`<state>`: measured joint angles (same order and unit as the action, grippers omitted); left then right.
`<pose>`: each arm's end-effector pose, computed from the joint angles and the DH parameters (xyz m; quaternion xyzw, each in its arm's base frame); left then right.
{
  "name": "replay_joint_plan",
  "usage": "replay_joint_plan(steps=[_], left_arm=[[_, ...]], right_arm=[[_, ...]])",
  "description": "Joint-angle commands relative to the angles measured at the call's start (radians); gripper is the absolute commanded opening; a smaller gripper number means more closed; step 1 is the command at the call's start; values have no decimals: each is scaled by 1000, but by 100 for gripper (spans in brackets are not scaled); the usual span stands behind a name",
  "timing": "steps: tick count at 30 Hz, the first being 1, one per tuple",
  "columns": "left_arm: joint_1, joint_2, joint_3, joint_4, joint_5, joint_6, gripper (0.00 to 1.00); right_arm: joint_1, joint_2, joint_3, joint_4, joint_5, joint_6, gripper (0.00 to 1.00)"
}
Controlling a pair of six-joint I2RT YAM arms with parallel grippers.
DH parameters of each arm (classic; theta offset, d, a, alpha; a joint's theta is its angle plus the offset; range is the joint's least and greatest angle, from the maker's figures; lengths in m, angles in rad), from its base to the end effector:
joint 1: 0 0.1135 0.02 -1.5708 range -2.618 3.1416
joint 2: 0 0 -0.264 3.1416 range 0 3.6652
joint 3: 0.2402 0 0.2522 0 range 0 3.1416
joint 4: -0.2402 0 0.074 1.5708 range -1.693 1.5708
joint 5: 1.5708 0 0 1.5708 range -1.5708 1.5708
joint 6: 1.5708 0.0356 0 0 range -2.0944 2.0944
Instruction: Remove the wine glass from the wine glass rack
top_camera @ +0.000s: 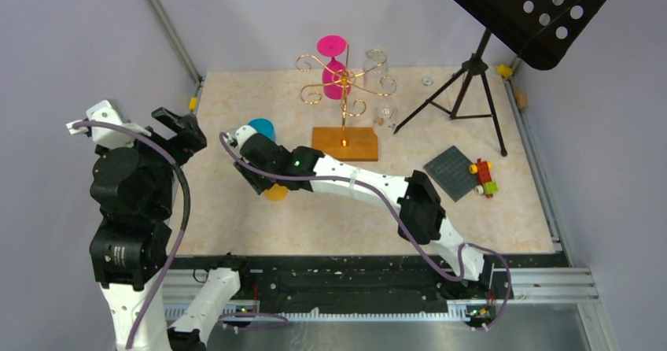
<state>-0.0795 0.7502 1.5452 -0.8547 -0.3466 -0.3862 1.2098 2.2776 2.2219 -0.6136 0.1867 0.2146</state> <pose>0.0636 0.0071 0.5040 -0.2264 0.6905 -0.0337 0.6862 0.1916 0.4887 0.2929 -0.3921 0.8069 0.2199 0.3831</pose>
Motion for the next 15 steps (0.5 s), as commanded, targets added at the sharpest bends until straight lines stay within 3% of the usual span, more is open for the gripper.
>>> replay_joint_plan(steps=[1, 9, 15], left_arm=[[-5, -2, 26, 15, 29, 9, 93], [-5, -2, 22, 19, 78, 9, 93], [-5, -5, 3, 47, 206, 24, 94]], right_arm=[[-9, -107, 53, 44, -44, 37, 45], [-57, -302, -87, 134, -96, 70, 58], [-86, -490, -210, 185, -76, 82, 58]])
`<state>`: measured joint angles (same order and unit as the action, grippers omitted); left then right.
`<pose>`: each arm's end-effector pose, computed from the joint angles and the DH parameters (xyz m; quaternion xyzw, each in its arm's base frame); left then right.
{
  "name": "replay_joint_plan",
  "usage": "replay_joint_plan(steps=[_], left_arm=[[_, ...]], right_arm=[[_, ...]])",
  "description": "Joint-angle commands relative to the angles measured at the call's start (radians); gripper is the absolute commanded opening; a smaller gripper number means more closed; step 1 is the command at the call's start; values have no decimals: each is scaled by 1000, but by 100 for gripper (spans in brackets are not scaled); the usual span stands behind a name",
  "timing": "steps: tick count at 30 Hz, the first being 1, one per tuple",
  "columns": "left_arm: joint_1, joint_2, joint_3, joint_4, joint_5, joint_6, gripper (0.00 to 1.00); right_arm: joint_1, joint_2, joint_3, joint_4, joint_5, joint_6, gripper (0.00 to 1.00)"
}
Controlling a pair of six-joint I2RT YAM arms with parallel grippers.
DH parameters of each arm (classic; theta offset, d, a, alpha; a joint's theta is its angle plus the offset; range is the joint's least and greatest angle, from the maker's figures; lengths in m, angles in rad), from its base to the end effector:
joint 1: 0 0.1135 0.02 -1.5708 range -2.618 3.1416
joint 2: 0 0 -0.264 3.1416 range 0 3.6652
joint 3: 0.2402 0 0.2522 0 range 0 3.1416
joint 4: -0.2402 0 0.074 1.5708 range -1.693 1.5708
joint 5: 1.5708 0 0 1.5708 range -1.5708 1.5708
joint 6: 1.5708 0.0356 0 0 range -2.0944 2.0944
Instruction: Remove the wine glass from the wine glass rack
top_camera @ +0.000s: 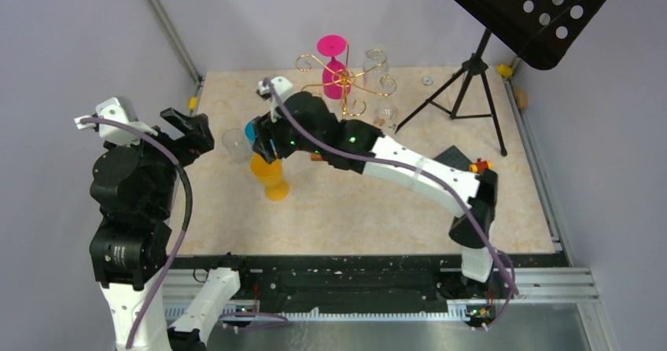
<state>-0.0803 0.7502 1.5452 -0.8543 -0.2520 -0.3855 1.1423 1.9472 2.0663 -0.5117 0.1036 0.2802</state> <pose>0.0644 0.0037 0.5039 -0.1949 0.7005 -0.0680 0.6831 0.1921 0.4116 0.4058 -0.3208 0.7664 0.3296 0.4484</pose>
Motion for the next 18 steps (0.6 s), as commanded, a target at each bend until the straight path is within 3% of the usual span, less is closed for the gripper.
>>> replay_joint_plan(steps=[1, 10, 18], left_arm=[[-4, -4, -4, 55, 150, 30, 94], [-4, 8, -49, 135, 432, 50, 92], [-4, 20, -82, 167, 519, 35, 93]], right_arm=[[-24, -192, -74, 88, 28, 17, 58], [-129, -536, -280, 110, 258, -1, 56], [-439, -640, -398, 70, 184, 97, 62]])
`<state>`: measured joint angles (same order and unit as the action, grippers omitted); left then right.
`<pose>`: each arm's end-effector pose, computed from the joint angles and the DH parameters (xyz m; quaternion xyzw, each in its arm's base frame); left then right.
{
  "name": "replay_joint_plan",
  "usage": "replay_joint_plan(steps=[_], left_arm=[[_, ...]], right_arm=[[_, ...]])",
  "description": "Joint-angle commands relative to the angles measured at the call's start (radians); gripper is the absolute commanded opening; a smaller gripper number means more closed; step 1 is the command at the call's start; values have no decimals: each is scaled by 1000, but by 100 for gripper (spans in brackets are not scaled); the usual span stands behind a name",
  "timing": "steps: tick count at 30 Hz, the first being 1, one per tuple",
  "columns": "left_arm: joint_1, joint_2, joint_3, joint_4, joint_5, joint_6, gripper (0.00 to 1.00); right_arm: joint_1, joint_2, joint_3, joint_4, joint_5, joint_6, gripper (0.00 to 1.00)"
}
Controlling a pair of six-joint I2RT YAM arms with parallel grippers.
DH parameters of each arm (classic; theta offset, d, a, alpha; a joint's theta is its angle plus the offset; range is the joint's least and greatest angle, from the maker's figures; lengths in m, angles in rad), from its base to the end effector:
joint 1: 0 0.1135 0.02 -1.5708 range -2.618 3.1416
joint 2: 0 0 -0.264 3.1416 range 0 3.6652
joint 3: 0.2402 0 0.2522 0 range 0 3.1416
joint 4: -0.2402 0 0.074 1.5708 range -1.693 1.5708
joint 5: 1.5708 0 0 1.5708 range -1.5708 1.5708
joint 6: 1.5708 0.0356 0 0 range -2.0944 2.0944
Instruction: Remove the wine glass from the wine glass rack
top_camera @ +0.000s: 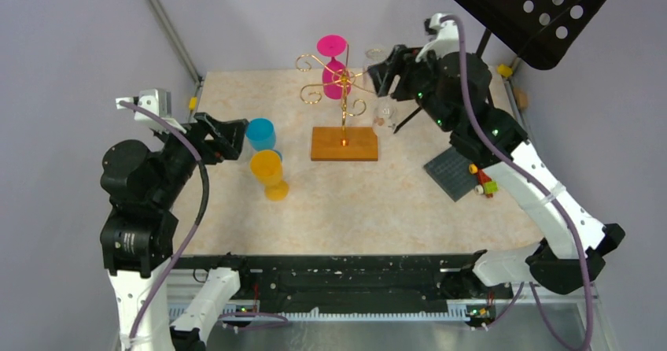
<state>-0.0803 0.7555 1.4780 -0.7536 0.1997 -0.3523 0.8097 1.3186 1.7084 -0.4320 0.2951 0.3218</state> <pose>0.0799 -0.0135 0.4981 -0.0281 0.7172 -0.2185 0.6611 0.1909 0.1854 0.5132 -0.0737 0.7175 0.2773 0.6347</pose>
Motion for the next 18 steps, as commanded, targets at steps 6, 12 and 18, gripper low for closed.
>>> replay_joint_plan(steps=[6, 12, 18], left_arm=[[-4, 13, -41, 65, 81, -4, 93], [-4, 19, -42, 60, 79, -2, 98], [-4, 21, -48, 63, 96, -3, 99]], right_arm=[[-332, -41, -150, 41, -178, 180, 63], [-444, -81, -302, 183, -321, 320, 62], [-473, -103, -392, 295, -378, 404, 59]])
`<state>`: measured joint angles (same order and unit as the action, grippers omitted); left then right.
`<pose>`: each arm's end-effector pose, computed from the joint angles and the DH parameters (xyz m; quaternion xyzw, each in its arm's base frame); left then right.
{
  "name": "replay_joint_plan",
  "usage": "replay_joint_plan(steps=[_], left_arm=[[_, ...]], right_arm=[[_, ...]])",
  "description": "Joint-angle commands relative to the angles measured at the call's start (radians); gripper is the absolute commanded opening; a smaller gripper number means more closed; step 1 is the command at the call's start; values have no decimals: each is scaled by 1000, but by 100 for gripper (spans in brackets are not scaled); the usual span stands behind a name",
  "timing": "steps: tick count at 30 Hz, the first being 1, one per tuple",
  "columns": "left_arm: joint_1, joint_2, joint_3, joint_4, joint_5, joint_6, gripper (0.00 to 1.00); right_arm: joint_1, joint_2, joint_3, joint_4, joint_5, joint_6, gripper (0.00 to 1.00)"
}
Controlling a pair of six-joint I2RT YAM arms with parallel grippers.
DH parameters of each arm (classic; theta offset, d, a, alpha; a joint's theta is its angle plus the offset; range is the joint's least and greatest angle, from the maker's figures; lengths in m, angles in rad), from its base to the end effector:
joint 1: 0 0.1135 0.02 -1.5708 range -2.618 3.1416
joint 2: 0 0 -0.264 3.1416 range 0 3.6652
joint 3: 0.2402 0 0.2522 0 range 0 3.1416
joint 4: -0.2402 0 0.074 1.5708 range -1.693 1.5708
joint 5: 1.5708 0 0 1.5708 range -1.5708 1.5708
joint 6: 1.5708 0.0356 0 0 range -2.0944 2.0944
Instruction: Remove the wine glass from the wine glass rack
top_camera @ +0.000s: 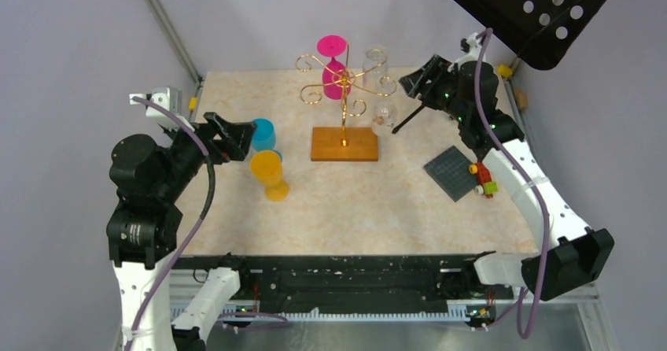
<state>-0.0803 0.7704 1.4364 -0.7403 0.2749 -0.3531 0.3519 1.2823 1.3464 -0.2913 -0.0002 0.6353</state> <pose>0.0930 -0.0172 0.4878 -0.0064 0.7319 -0.2430 0.6366 0.2744 0.1008 0.4175 0.1105 0.7749 0.2950 0.5481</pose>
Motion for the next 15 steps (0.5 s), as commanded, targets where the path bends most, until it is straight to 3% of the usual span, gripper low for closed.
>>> replay_joint_plan(steps=[1, 15], left_arm=[[-4, 8, -6, 49, 21, -3, 99], [-4, 7, -6, 50, 27, -6, 99]], right_arm=[[-16, -69, -40, 167, -88, 102, 59], [-26, -54, -103, 247, -167, 207, 54]])
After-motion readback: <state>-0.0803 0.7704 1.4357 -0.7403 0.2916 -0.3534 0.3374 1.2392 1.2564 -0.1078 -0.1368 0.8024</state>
